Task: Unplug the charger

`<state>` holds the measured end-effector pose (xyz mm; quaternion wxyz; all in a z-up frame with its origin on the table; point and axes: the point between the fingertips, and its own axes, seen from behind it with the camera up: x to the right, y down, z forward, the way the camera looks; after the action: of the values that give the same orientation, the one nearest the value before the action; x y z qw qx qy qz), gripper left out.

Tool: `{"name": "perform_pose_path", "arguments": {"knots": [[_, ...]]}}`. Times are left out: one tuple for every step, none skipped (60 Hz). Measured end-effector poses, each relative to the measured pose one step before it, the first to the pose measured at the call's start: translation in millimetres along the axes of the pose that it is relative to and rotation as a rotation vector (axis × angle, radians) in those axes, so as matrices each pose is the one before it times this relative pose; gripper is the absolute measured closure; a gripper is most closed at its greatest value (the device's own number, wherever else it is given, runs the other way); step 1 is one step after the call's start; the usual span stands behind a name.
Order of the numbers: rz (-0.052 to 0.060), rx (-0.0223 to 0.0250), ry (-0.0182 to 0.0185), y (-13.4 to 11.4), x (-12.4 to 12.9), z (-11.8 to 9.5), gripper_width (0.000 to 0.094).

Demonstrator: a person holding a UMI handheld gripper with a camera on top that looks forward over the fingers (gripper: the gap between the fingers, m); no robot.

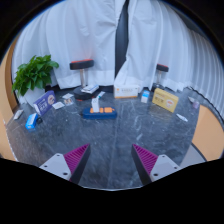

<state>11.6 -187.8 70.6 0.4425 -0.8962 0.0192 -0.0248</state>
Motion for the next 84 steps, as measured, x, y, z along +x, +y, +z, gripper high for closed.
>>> {"name": "perform_pose_path", "arguments": {"knots": [[-0.0017, 0.01268, -0.00684, -5.94, -8.45, 8.43, 0.0082], [-0.0013, 0.01308, -0.00467, -6.27, -7.5, 8.74, 0.0084], [-0.0012, 0.01279, -0.00257, -6.33, -6.58, 8.91, 0.0084], [-0.0024, 0.01155, -0.0019, -6.3, -6.28, 9.22, 0.0085], [-0.0036, 0.0079, -0.00167, -5.44, -5.63, 9.4, 0.0085], [-0.0044, 0.00385, -0.00138, -5.08, -5.25, 9.14, 0.0086], [-0.003, 0.00392, -0.00002, -5.62, -4.75, 9.05, 0.0085], [-0.0017, 0.00616, -0.00023, -6.45, -4.14, 9.02, 0.0088], [-0.0007, 0.00757, 0.00015, -6.73, -3.73, 8.81, 0.0084], [0.0004, 0.00736, 0.0001, -6.39, -3.27, 9.19, 0.0084], [0.0003, 0.00729, 0.0001, -6.17, -2.85, 9.19, 0.0084], [0.0004, 0.00799, -0.00026, -6.24, -2.5, 9.06, 0.0086], [0.0007, 0.00845, -0.00054, -6.33, -2.14, 9.12, 0.0085], [0.0008, 0.00914, -0.00002, -6.13, -2.05, 9.23, 0.0084], [-0.0006, 0.00885, 0.0009, -5.42, -1.37, 9.14, 0.0083], [-0.0016, 0.00814, 0.00196, -4.87, -0.97, 9.23, 0.0086], [-0.0021, 0.00618, 0.00169, -4.12, -0.76, 8.97, 0.0091], [-0.0023, 0.00398, 0.00164, -3.38, -0.84, 8.8, 0.0097], [-0.0025, 0.00201, -0.00002, -2.78, -1.25, 8.5, 0.0101], [-0.0024, 0.00115, -0.00086, -2.29, -1.02, 8.24, 0.0103], [-0.0017, 0.0009, -0.00024, -1.94, -0.61, 7.82, 0.0111], [-0.0001, -0.00109, -0.00166, -1.58, -1.18, 7.75, 0.0122], [-0.0001, -0.00134, -0.0011, -1.07, -0.68, 7.09, 0.0139], [0.0009, -0.00187, -0.00086, -1.01, -0.29, 6.75, 0.0159], [0.001, -0.00092, -0.00159, -0.92, -0.68, 6.3, 0.0185], [0.0011, 0.00078, -0.0001, -0.86, -0.14, 5.99, 0.0212], [0.0007, 0.00062, 0.00083, -0.42, 0.32, 5.47, 0.0252], [0.0005, -0.00173, 0.0007, 0.06, 0.16, 4.81, 0.0288], [-0.0004, 0.0003, -0.00182, 0.62, 1.86, 5.3, 0.0341], [-0.0002, -0.00089, 0.00218, 0.22, -0.44, 3.15, 0.037], [-0.0007, 0.00136, 0.00499, 0.25, 0.09, 2.94, 0.0423], [-0.0013, 0.00015, 0.0047, 0.49, 0.56, 2.87, 0.0469], [-0.0013, -0.00266, 0.0032, 1.24, 0.15, 2.55, 0.0522], [-0.0008, -0.00459, -0.00115, 1.79, -0.78, 2.11, 0.0562], [0.0003, -0.00517, -0.0006, 2.04, -0.34, 1.75, 0.061], [0.0021, -0.00305, 0.00075, 1.58, 0.12, 1.4, 0.0639], [0.0036, -0.00155, 0.00134, 1.53, 0.34, 1.14, 0.0665], [0.0041, -0.002, 0.00103, 1.72, 0.52, 1.04, 0.0684], [0.004, -0.00444, 0.00296, 2.2, 1.01, 0.98, 0.0723], [0.0021, -0.0024, 0.00382, 1.33, 1.13, 0.12, 0.073], [0.0007, 0.00809, 0.00017, -1.42, 0.26, -0.32, 0.0736], [-0.0012, 0.00639, -0.00382, 0.57, 0.08, 0.6, 0.0746], [-0.0006, -0.00197, -0.00142, 0.65, -0.61, -0.03, 0.0755], [-0.0014, -0.00018, -0.00265, -0.69, -0.46, -0.59, 0.0766], [-0.0015, -0.00008, -0.00236, -0.51, -0.7, -0.02, 0.0781], [-0.0029, -0.00269, -0.00104, 0.2, 0.06, 0.1, 0.0794], [-0.0045, -0.00019, -0.00189, -0.71, 0.03, 0.08, 0.0809], [-0.0032, -0.00206, -0.0015, -0.41, 0.11, 0.22, 0.0822], [-0.0001, -0.00496, -0.00207, 0.16, 0.12, 0.08, 0.0831], [0.0043, -0.00403, 0.00036, -0.57, 0.83, -0.19, 0.0848], [0.0103, -0.00189, -0.00264, -1.84, 0.0, -1.16, 0.0847], [0.0131, 0.01195, -0.00593, -6.34, -0.56, -2.43, 0.0847], [0.0087, 0.01895, -0.00139, -9.47, 0.44, -4.42, 0.0848], [0.0051, 0.03401, -0.00556, -15.11, -0.67, -6.24, 0.0848], [-0.0033, 0.04932, -0.00482, -19.81, -0.4, -8.09, 0.0847], [-0.0086, 0.04862, 0.00044, -21.54, 0.15, -7.79, 0.0847], [-0.012, 0.03962, 0.00085, -20.08, 0.03, -7.01, 0.0847], [-0.0087, 0.03191, -0.00092, -17.11, -0.28, -7.14, 0.0848], [-0.0047, 0.02684, -0.00448, -15.97, -0.52, -5.23, 0.0847], [0.0014, 0.02, -0.00481, -13.93, 0.02, -4.56, 0.0847], [0.0072, 0.01496, -0.00306, -12.08, 0.62, -4.07, 0.0847], [0.0097, 0.01094, -0.00275, -10.26, 1.08, -3.25, 0.0848], [0.0098, 0.00867, -0.00401, -8.4, 1.27, -3.0, 0.0848], [0.0056, 0.00745, -0.00548, -9.98, 2.61, -1.13, 0.0848], [0.0062, 0.00456, -0.0024, -5.07, 2.95, -2.27, 0.0848], [0.0019, 0.00265, -0.00151, -3.88, 4.35, -0.84, 0.0849], [-0.0001, -0.00134, 0.00125, -1.74, 4.45, -1.32, 0.0849], [-0.0013, -0.00235, 0.00148, -0.79, 4.65, -1.3, 0.0849], [-0.0018, -0.00189, 0.0009, 0.23, 4.93, -1.03, 0.0849], [-0.0018, -0.00334, 0.00189, 1.3, 5.19, -0.87, 0.085], [-0.002, -0.00599, 0.00284, 2.97, 5.59, -0.63, 0.085], [-0.0023, -0.00986, 0.00252, 4.63, 5.76, -0.05, 0.085], [-0.0007, -0.01416, 0.00149, 6.02, 5.8, -0.02, 0.085], [0.0027, -0.01161, 0.00153, 7.5, 5.15, -0.72, 0.085], [0.0043, -0.01589, 0.00041, 7.05, 6.14, 0.96, 0.085], [0.005, -0.01569, -0.0003, 7.79, 6.02, 0.72, 0.085], [0.0046, -0.01726, -0.00125, 8.63, 6.08, 1.01, 0.085], [0.0036, -0.01785, -0.00008, 9.25, 6.6, 1.19, 0.085], [0.0035, -0.01525, 0.0025, 10.74, 6.8, 2.19, 0.085], [0.0016, -0.01724, 0.00418, 10.08, 7.22, 1.84, 0.0849], [0.0009, -0.01857, 0.0044, 10.56, 7.26, 2.23, 0.0849], [0.0013, -0.01877, 0.00275, 10.47, 6.78, 2.59, 0.0847], [0.0025, -0.01872, 0.00015, 10.43, 5.86, 2.69, 0.0847], [0.0026, -0.01729, -0.002, 10.37, 5.66, 2.89, 0.0847]]}}
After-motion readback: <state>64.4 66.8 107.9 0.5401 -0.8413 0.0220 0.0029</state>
